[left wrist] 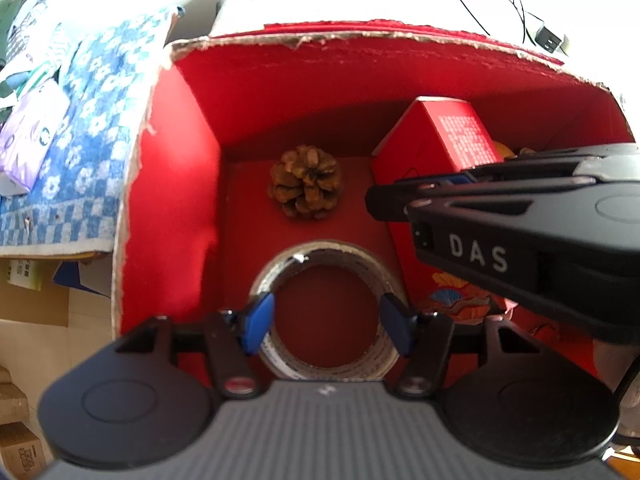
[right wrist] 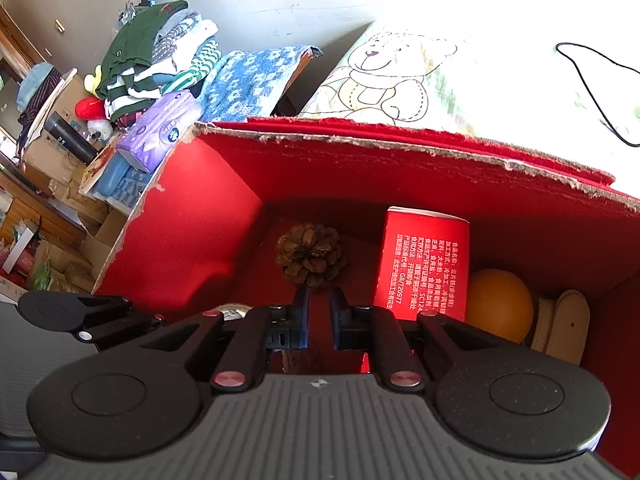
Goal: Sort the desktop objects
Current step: 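Open both grippers and release the tape roll on the box floor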
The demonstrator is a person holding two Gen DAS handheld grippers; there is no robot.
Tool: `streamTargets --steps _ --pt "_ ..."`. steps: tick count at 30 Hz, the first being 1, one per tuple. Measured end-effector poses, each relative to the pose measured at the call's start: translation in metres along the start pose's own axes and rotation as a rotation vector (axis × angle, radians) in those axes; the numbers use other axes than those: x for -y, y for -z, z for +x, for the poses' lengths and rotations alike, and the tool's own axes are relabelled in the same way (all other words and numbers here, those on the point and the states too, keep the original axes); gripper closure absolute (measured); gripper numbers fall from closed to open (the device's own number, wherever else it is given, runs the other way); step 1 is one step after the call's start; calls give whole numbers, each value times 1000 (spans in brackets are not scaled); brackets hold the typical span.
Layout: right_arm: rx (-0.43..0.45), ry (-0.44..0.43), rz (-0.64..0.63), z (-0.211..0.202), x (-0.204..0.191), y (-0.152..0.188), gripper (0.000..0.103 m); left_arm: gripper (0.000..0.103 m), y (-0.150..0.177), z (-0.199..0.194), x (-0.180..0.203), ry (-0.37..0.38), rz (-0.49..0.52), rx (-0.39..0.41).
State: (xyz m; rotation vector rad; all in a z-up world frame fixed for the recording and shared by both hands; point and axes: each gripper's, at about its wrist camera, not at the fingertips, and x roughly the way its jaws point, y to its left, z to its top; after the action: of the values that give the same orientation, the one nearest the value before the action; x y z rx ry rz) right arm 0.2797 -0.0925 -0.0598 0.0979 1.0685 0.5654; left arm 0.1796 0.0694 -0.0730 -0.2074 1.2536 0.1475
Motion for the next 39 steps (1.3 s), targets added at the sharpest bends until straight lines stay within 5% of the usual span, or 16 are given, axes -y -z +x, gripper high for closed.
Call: streamTargets --steps 18,26,30,39 --pt "37 -22 16 -5 4 2 87 41 -1 10 -3 -2 -12 -2" --pt "88 43 -21 -13 -1 2 86 40 -1 9 -3 -14 -12 -4" --pt "141 107 -57 -22 -8 4 74 40 0 8 -3 -15 -18 7" --pt "172 100 -2 -41 -2 9 70 40 1 -2 -1 -25 -22 46"
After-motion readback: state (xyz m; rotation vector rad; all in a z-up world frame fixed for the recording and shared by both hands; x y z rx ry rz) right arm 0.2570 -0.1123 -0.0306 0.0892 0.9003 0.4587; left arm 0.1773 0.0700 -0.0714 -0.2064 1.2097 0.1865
